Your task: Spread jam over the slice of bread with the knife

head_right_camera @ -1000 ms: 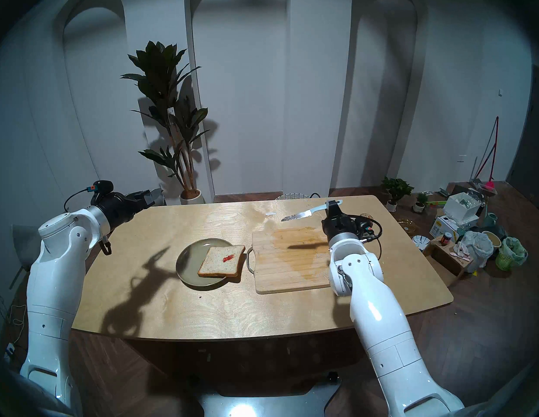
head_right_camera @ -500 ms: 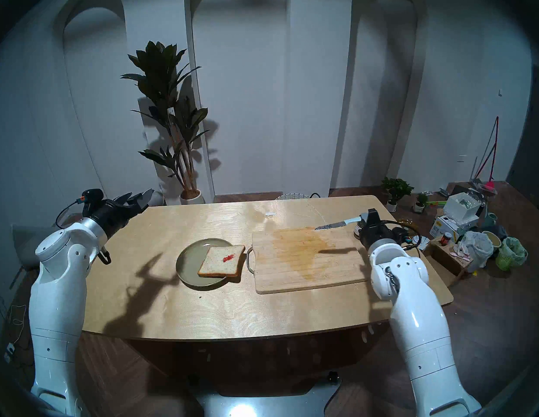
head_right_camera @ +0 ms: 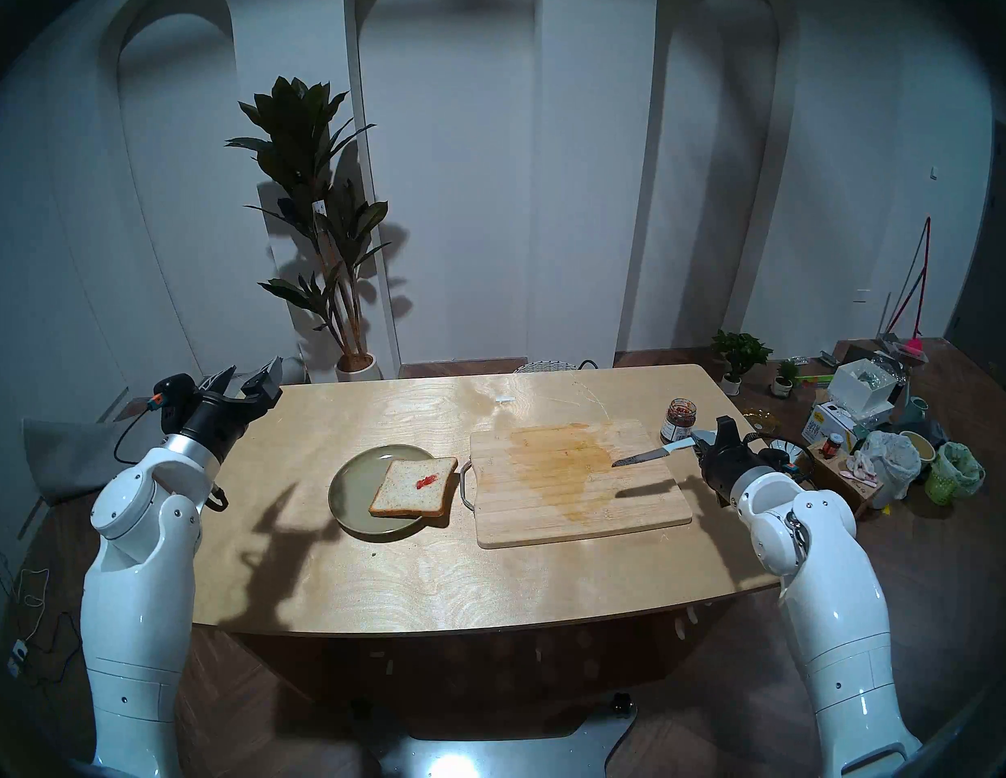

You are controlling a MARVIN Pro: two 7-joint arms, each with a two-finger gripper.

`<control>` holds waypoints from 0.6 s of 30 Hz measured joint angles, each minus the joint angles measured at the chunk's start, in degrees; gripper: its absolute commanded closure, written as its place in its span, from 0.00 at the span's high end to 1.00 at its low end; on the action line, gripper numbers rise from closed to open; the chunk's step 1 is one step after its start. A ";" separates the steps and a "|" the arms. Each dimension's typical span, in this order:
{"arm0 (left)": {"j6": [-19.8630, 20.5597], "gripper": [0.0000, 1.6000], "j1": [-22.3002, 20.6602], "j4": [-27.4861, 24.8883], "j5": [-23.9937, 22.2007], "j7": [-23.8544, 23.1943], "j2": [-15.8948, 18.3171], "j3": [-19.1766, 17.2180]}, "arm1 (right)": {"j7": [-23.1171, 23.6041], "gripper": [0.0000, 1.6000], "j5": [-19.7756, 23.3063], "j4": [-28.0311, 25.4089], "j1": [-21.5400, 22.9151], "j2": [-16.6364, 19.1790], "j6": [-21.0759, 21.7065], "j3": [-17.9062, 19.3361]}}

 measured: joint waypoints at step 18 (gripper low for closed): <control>-16.06 1.00 1.47 1.81 7.66 6.63 -8.48 3.65 | 5.55 0.00 6.52 12.79 4.59 3.55 12.12 2.95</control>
